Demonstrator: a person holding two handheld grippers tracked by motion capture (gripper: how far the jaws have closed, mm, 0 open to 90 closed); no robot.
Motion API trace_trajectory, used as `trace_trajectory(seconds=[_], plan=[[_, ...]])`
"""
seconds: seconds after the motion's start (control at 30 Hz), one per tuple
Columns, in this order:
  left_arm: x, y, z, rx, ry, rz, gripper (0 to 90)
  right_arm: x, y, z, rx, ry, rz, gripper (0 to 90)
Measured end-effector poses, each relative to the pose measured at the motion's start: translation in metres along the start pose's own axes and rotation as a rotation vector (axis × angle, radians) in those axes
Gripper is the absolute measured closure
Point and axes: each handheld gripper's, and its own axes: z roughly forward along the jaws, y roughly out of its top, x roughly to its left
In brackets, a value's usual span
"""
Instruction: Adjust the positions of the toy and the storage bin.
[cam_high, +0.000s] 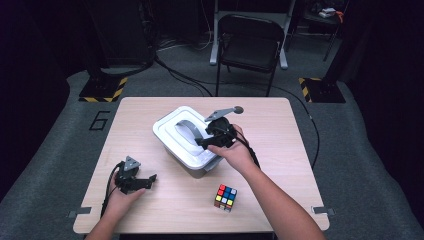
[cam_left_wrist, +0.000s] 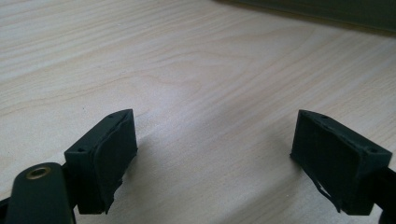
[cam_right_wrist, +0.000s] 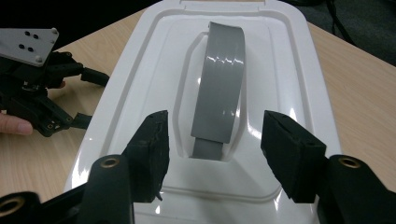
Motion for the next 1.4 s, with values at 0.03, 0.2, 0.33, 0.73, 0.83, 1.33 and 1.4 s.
trace_trajectory(seconds=[0.03,0.2,0.33,0.73,0.83,1.33,1.4], plan=[[0.0,0.0,0.0,0.0,0.0,0.0,13.9,0.0,0.0,0.0,0.0,0.0,0.0,41.8],[0.0,0.0,0.0,0.0,0.0,0.0,13.9,0.002,0.004,0.007,-0.005,0.002,0.008,41.8],[0.0,0.0,0.0,0.0,0.0,0.0,13.9,0.003,0.005,0.012,0.008,0.004,0.028,41.8],[0.0,0.0,0.0,0.0,0.001,0.0,13.9,0.005,0.01,0.024,0.019,-0.025,0.017,48.0],[0.0,0.0,0.0,-0.001,-0.001,0.004,13.8,0.004,0.011,0.027,0.04,-0.028,0.04,50.9],[0.0,0.0,0.0,0.0,-0.003,0.004,13.9,0.004,0.011,0.035,0.05,-0.049,0.028,64.0],[0.0,0.0,0.0,0.0,-0.003,0.004,13.9,0.003,0.011,0.034,0.051,-0.047,0.043,64.6]])
